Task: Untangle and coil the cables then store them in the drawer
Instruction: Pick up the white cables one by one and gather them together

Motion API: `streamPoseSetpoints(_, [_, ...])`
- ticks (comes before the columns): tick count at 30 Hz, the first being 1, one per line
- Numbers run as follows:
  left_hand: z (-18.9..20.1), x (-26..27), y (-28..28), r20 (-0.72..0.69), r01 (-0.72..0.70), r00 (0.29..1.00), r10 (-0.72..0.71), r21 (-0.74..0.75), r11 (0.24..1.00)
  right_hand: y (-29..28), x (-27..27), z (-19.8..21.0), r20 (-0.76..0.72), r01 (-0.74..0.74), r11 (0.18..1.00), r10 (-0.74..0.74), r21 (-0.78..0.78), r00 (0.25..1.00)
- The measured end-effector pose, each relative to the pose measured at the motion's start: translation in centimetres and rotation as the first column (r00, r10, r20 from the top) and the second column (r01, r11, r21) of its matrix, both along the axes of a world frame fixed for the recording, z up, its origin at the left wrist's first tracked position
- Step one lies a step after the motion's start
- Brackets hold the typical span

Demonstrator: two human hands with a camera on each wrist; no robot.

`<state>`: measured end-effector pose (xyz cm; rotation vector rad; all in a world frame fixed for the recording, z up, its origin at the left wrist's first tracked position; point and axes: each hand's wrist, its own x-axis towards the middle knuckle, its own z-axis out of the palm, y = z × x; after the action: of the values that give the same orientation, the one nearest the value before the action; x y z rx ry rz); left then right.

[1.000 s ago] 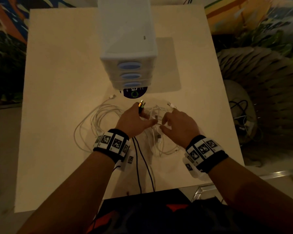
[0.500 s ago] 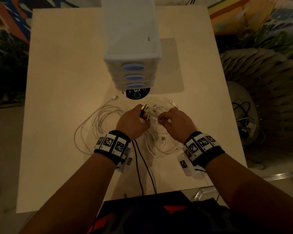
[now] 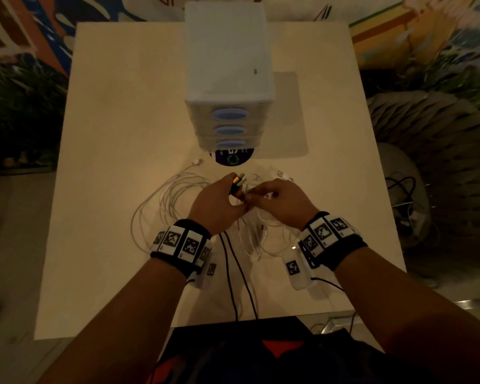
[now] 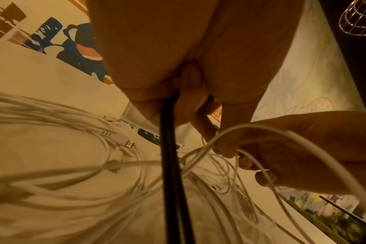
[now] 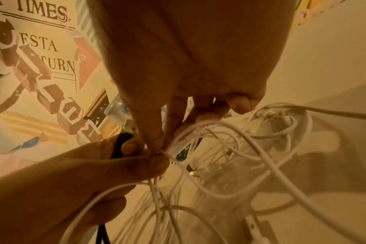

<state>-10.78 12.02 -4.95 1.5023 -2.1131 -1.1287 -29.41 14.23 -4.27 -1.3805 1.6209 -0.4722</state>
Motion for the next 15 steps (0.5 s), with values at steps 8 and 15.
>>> streamPoseSetpoints(8, [0.9,1.2,-0.1,-0.061,-0.167,0.984,0.169,0.039,0.985,1.5,-4.5,0.3,-0.167,0.277,0.960,-0.281,-0.049,0.945])
streamPoseSetpoints(15, [1.8,0.9,0.3,-0.187,-0.362,0.911,0.369,0.071,0.930,4.4,-6.5,-0.5,-0.421,0.013,0.984,-0.087,-0.176,0.903])
